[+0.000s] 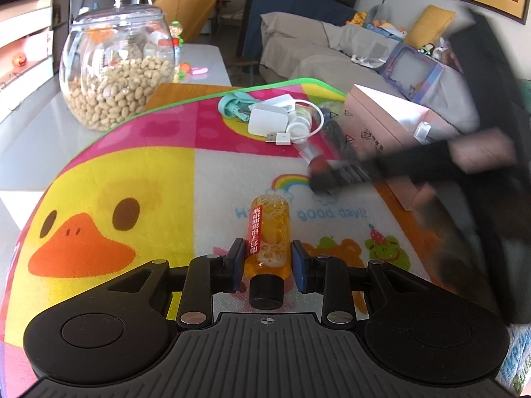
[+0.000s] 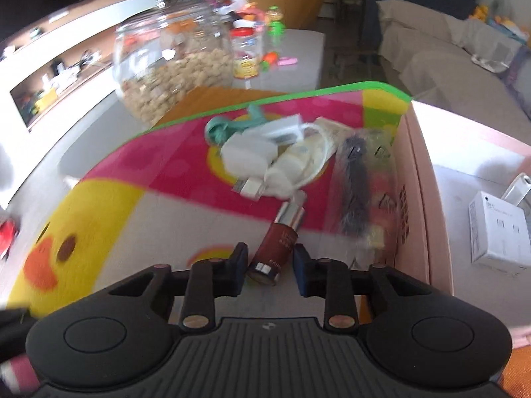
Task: Organize rigid objects
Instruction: 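Grasp the dark red cosmetic bottle with the right tool while the left tool holds the orange bottle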
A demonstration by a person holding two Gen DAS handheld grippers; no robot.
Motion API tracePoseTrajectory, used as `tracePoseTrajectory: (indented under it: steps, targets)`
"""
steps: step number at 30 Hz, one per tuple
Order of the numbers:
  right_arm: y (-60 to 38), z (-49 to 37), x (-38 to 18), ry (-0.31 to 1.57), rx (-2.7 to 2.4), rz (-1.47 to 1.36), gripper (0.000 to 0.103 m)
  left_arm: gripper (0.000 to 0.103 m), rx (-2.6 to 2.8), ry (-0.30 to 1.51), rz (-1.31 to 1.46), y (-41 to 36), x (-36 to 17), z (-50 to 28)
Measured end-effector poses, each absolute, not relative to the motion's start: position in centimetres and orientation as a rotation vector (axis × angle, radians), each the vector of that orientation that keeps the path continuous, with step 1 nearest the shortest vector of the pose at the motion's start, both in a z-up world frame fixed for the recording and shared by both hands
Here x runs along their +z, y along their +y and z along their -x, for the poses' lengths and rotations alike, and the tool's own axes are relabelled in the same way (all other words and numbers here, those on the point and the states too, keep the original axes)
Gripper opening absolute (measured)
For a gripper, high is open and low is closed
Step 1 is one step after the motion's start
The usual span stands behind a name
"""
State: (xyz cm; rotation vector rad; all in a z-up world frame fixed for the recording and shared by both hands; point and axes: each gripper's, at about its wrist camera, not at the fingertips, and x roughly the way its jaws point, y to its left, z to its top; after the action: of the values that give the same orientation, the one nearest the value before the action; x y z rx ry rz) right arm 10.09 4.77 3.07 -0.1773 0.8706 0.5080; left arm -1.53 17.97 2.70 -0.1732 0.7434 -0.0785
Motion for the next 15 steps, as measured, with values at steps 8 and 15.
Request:
tracePoseTrajectory:
  steps: [8,15]
  targets:
    - [-0.9,-2.5,3.3,0.835,0.639,0.286,0.020,0.033,-0.085,0.764,0.140,16.3,2.9,1.4]
    - [-6.2,-0.4,3.2,0.715,0.486,0.458,0.040,0.033,-0.167,0.786,0.128,13.0,2.9,1.2]
